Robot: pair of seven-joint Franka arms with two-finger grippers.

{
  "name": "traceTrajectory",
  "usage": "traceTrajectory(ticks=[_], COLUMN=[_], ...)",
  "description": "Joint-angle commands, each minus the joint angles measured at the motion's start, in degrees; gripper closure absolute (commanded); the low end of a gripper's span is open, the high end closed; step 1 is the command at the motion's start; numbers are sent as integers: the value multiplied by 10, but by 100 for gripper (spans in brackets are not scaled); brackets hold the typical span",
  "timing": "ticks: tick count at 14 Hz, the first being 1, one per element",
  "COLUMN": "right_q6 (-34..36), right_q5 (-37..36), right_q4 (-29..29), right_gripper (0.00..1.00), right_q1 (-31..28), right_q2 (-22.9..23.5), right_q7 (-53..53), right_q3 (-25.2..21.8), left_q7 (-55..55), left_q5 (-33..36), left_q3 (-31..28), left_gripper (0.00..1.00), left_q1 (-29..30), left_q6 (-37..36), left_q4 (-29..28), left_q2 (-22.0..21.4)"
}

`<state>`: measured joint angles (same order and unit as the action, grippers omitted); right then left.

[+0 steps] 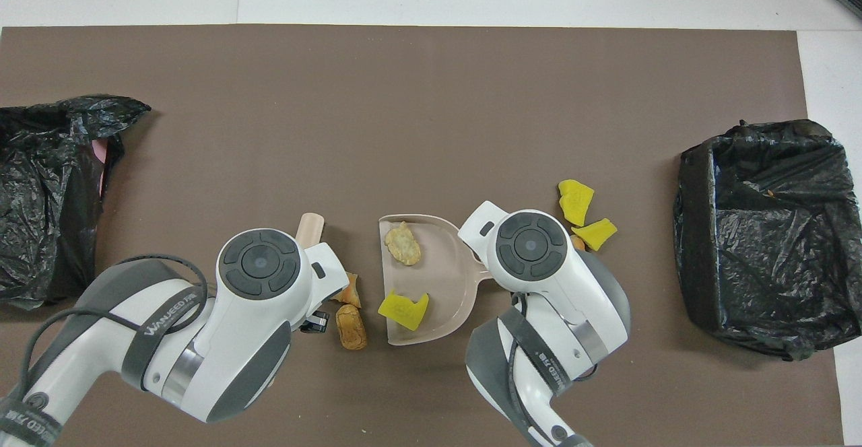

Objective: Sweep and dump trash in bin
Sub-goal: 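Sweep the bread and sponges into the dustpan with the left gripper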

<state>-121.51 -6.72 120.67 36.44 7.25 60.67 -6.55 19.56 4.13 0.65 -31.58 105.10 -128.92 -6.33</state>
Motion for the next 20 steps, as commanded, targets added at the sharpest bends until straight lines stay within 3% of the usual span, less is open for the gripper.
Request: traceTrajectory(ticks=[1,5,12,17,20], right_q6=[-11,-48,-55,-51,-50], right_q5=[-46,-47,-47,-46,-46], right_q4=[22,83,86,86,86], right_gripper=[100,100,100,100,100], right_q1=[15,22,22,21,21], right_q2=[-22,-52,-52,-52,-52], right_q7=[45,35,46,46,46], right_q3=[3,3,2,2,2], left_q7=[83,214,337,309,265], left_q5=[-10,-35,-101,-164,-196], left_q3=[5,7,6,8,8], left_gripper=[100,100,100,100,100], left_q1=[2,-37,-121,-179,-213], left_q6=[3,44,204,330,342], left_q4=[-69,-115,-172,-158,-122], left_q2=[-67,-92,-63,-27,-1])
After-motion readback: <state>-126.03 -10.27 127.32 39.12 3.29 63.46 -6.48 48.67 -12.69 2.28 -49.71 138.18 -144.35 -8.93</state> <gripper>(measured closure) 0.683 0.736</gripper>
